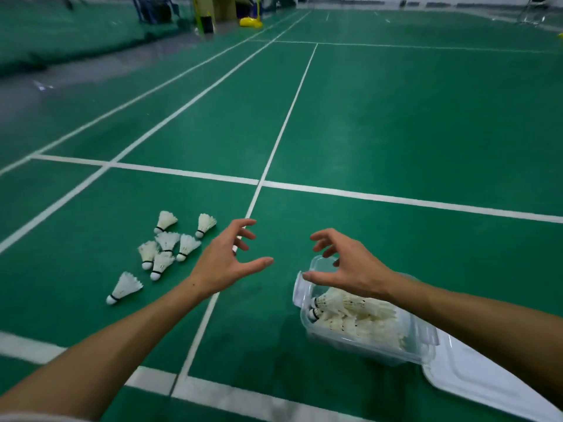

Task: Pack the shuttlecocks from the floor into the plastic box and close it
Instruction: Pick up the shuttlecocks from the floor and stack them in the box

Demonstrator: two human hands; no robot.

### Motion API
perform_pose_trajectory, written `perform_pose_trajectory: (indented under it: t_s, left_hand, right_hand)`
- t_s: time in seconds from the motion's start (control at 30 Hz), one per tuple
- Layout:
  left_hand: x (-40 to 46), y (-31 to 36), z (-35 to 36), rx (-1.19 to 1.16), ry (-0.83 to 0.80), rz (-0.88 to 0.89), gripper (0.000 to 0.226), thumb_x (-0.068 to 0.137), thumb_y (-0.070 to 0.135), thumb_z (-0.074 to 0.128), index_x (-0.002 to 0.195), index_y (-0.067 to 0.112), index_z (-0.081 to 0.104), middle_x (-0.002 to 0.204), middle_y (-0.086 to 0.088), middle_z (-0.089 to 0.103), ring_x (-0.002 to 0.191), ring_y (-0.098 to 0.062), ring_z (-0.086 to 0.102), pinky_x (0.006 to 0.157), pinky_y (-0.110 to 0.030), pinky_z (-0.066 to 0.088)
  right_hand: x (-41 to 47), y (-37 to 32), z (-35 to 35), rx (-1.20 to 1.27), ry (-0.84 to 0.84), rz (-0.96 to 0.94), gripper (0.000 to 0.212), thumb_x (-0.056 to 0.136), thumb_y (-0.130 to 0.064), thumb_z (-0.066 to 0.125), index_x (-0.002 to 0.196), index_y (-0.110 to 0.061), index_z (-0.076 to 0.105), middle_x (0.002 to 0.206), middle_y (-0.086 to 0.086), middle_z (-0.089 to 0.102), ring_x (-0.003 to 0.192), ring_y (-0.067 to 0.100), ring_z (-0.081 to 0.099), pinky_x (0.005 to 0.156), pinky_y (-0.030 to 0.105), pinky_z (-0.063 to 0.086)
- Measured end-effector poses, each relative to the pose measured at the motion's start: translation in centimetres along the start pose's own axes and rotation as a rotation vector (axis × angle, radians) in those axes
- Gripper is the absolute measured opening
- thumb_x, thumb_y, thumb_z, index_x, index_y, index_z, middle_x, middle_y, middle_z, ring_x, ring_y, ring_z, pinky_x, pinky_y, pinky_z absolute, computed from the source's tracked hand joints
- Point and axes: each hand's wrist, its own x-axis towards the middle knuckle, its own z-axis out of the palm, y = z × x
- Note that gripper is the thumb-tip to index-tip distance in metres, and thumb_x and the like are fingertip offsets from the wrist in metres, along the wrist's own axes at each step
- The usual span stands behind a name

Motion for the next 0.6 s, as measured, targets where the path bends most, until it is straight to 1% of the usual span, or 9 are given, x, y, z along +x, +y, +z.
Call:
perform_pose_trajectory:
  t_s: [0.07,0.1,0.27,0.4,0.53,0.6]
  left_hand:
    - [-0.6,-2.1,-2.1,-0.008,0.044,-0.042,0.089,0.068,0.079,0.078,0.141,0.039,0.047,0.119,0.020,0.063,0.099,-0.002,0.064,0.079,-0.028,0.055]
    - [-0.9,-3.2,-3.0,-0.008,0.066,-0.061,0.088,0.068,0.079,0.078,0.140,0.039,0.048,0.118,0.020,0.063,0.099,-0.003,0.064,0.079,-0.027,0.054]
    - [-3.2,-11.1,-5.7,0.020,0.155,-0.224,0.082,0.066,0.079,0.078,0.135,0.044,0.051,0.113,0.019,0.064,0.094,-0.005,0.065,0.081,-0.040,0.059]
    - [-5.7,-17.5,-8.0,0.071,0.223,-0.368,0.077,0.065,0.079,0.077,0.131,0.045,0.052,0.111,0.019,0.065,0.095,-0.007,0.065,0.084,-0.040,0.059]
    - [-7.2,-22.2,-10.9,0.245,0.245,-0.470,0.070,0.074,0.071,0.078,0.132,0.041,0.054,0.116,0.016,0.063,0.104,-0.010,0.063,0.085,-0.040,0.058]
    - [-7.4,-24.1,-12.0,0.396,0.253,-0.503,0.068,0.078,0.067,0.078,0.135,0.037,0.055,0.122,0.009,0.063,0.114,-0.015,0.058,0.094,-0.041,0.053]
  right_hand:
    - [2.6,-2.1,1.5,-0.027,-0.046,-0.030,0.083,0.076,-0.072,0.078,0.143,-0.032,0.047,0.127,-0.015,0.060,0.111,0.004,0.061,0.096,0.035,0.058]
    - [4.0,-3.1,2.3,-0.039,-0.065,-0.041,0.082,0.077,-0.071,0.078,0.142,-0.032,0.047,0.127,-0.014,0.060,0.111,0.004,0.061,0.096,0.036,0.058]
    - [12.0,-6.7,8.9,-0.080,-0.131,-0.090,0.078,0.076,-0.075,0.073,0.138,-0.033,0.049,0.124,-0.014,0.061,0.106,0.008,0.063,0.094,0.040,0.058]
    - [17.4,-8.8,16.2,-0.024,-0.169,-0.083,0.073,0.080,-0.067,0.077,0.137,-0.031,0.050,0.123,-0.012,0.062,0.107,0.011,0.063,0.095,0.042,0.056]
    - [20.8,-10.1,22.8,-0.009,-0.207,-0.084,0.070,0.082,-0.064,0.078,0.137,-0.028,0.052,0.122,-0.010,0.063,0.109,0.013,0.062,0.097,0.043,0.055]
    - [22.5,-10.5,25.3,-0.036,-0.225,-0.097,0.068,0.084,-0.061,0.077,0.136,-0.026,0.053,0.122,-0.006,0.062,0.111,0.015,0.060,0.099,0.042,0.054]
